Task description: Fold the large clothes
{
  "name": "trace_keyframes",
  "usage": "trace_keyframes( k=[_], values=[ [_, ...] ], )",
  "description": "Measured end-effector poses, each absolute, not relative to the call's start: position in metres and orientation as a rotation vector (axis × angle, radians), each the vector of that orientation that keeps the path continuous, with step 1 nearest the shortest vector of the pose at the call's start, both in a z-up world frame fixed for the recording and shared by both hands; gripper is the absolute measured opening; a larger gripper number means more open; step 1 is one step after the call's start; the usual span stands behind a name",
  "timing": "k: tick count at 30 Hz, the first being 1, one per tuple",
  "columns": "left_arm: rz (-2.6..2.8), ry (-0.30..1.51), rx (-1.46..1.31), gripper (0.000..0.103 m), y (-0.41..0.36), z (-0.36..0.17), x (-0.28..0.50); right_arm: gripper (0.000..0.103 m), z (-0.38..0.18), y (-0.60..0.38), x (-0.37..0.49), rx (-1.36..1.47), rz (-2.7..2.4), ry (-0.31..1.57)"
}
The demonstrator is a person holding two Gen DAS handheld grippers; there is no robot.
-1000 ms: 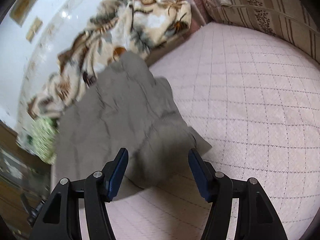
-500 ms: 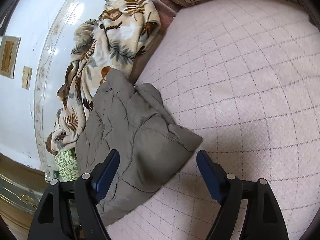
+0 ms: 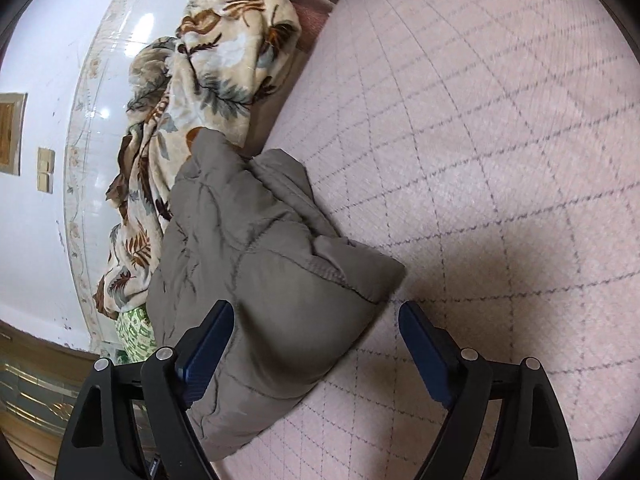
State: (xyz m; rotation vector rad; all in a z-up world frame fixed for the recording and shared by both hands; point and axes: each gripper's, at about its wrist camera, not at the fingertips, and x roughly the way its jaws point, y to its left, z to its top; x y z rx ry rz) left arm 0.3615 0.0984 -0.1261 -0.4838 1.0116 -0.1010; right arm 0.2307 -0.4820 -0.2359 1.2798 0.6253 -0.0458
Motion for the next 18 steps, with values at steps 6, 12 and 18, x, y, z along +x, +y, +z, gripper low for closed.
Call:
trace_keyframes(
  k=[6, 12, 18],
  values=[
    [-0.16, 1.002, -0.514, 0.089, 0.097, -0.139, 0.379, 0.091, -0.24, -0.482, 0.24, 1.292, -0.035, 0.595],
    [-0.253, 1.02, -0.595, 0.098, 0.101, -0.162, 0.407, 0.099, -0.24, -0.481, 0.254, 1.277, -0.029, 0.581],
    [-0.326, 1.009, -0.533, 0.076, 0.089, -0.156, 0.417, 0.077, -0.238, -0.474, 0.276, 1.218, 0.035, 0.6]
  ],
)
